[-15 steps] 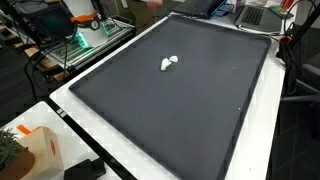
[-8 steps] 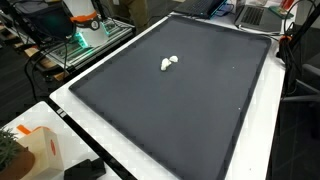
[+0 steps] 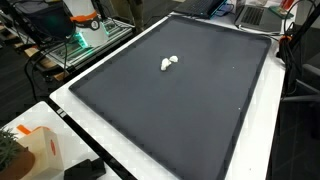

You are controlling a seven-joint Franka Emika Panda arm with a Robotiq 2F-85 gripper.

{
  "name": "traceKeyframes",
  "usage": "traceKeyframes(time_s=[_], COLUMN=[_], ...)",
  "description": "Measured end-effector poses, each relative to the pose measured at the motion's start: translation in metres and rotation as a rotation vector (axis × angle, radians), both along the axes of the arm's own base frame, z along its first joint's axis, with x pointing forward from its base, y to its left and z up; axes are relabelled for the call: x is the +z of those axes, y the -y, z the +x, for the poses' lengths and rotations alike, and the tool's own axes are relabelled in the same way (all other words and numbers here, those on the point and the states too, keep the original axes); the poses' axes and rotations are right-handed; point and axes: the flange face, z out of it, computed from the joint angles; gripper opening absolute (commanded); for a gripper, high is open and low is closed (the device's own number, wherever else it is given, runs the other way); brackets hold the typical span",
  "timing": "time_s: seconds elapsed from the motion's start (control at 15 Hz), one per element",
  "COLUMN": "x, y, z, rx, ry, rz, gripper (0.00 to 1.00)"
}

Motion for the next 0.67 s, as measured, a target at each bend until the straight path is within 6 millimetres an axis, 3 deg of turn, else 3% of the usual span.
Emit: traceKeyframes(time_s=[0.2,0.47,0.67], x=[0.008,0.01,0.005], y=[-0.013,-0.013,-0.039], z=[0.006,0.008,0.009], rx=[-0.024,-0.043,-0.116], ry=[0.05,0.055,0.028], rz=[-0.014,-0.02,-0.046], gripper=[1.0,1.0,1.0])
